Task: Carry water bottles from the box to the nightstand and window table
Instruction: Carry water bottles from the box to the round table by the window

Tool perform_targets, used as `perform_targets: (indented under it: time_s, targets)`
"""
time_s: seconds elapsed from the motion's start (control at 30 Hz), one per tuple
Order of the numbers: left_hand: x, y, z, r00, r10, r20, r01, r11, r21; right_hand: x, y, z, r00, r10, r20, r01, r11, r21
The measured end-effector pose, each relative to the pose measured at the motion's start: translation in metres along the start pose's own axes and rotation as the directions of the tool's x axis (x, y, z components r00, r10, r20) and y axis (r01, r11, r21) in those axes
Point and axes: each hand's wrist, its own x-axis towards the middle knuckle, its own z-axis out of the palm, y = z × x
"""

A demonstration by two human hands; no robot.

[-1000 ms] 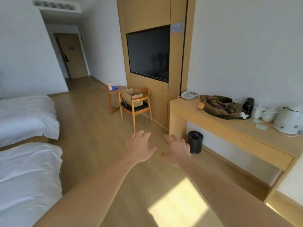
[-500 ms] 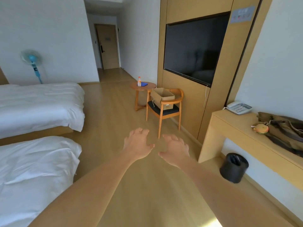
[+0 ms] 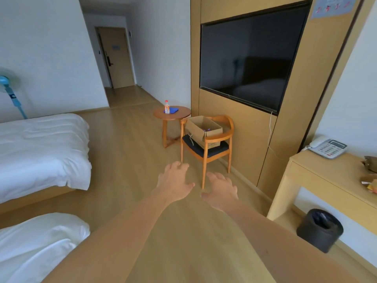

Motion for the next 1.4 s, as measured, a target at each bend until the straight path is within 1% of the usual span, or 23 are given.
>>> perform_targets:
  time_s: [0.17,0.37,0.5,0.67,0.8,0.93,1.03,1.17,1.23,1.4]
  targets:
    - [0.121,-0.037,0.019,1.000,-0.001,0.008,0.001,1.000,0.008,0.130,-0.009,0.012,0.999,-0.026,-0.030,0.026,1.000,-0.002]
    - [0.281,-0.062,0.026,0.999,0.003,0.044,-0.003,1.000,0.007,0.292,0.001,0.005,1.000,0.021,-0.009,-0.021,0.999,0.039]
    - [0.377,-0.076,0.018,0.999,-0.004,0.037,0.006,0.999,-0.039,0.389,0.000,-0.010,0.999,0.042,-0.004,-0.042,0.999,0.031]
    - [0.482,-0.098,0.024,0.997,0.021,0.074,-0.018,0.999,-0.044,0.492,-0.008,-0.014,0.998,0.068,0.006,-0.068,0.997,0.044]
    - [0.570,-0.120,0.042,0.994,0.077,0.078,-0.073,0.996,-0.055,0.574,-0.008,-0.003,0.995,0.096,0.002,-0.096,0.994,0.057]
    - [0.667,-0.150,0.062,0.989,0.123,0.085,-0.118,0.991,-0.064,0.663,-0.011,0.013,0.989,0.148,0.011,-0.148,0.988,0.048]
    - [0.743,-0.170,0.071,0.981,0.147,0.124,-0.139,0.988,-0.072,0.733,-0.021,0.021,0.978,0.207,0.024,-0.208,0.975,0.077]
    - [0.840,-0.188,0.076,0.961,0.217,0.174,-0.209,0.976,-0.061,0.820,-0.032,0.021,0.965,0.262,0.018,-0.262,0.960,0.101]
    - [0.883,-0.195,0.081,0.953,0.234,0.194,-0.224,0.972,-0.072,0.856,-0.028,0.022,0.955,0.295,0.016,-0.295,0.949,0.109]
    - [0.966,-0.209,0.114,0.922,0.261,0.284,-0.253,0.965,-0.065,0.929,0.001,0.036,0.911,0.402,0.087,-0.410,0.906,0.108]
